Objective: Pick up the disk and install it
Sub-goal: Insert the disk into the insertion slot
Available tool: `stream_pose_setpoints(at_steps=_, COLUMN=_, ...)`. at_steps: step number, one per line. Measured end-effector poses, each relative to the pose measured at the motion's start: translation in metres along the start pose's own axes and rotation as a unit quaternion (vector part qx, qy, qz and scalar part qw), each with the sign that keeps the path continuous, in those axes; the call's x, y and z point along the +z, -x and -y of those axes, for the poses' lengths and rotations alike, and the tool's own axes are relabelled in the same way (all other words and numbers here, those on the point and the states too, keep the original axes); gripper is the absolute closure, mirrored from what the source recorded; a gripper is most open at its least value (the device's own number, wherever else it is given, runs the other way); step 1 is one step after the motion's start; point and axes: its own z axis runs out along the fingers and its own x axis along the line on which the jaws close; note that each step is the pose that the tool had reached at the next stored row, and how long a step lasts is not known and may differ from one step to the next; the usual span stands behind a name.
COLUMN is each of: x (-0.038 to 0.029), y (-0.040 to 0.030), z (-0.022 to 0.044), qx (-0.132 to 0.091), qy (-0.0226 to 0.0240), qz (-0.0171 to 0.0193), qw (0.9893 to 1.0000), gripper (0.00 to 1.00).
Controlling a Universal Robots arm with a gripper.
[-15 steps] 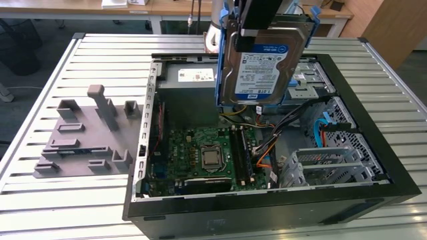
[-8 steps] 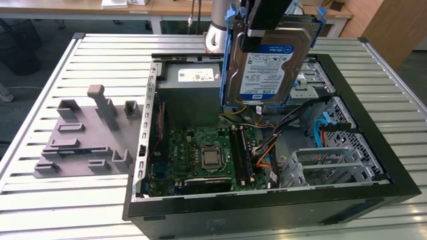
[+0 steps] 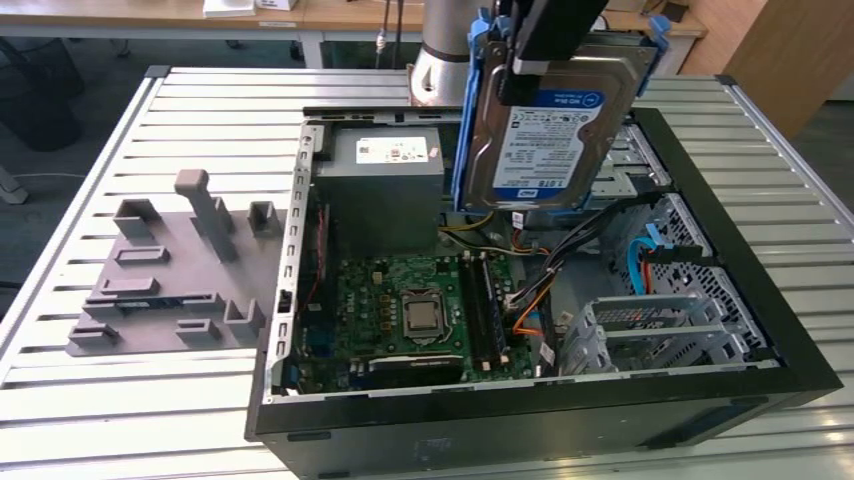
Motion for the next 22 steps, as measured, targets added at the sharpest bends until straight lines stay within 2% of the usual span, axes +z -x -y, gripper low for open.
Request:
stream_pose_setpoints(at_steps=9, x=0.0005, y=0.0002, z=0.0115, qx=0.000, qy=0.0000, qz=0.0000, qw=1.0000, gripper=0.64)
stream_pose_setpoints(at_steps=22, x=0.0033, y=-0.0055, z=0.0150, qx=0.000, qy=0.0000, qz=0.0000, qw=1.0000, gripper=0.64)
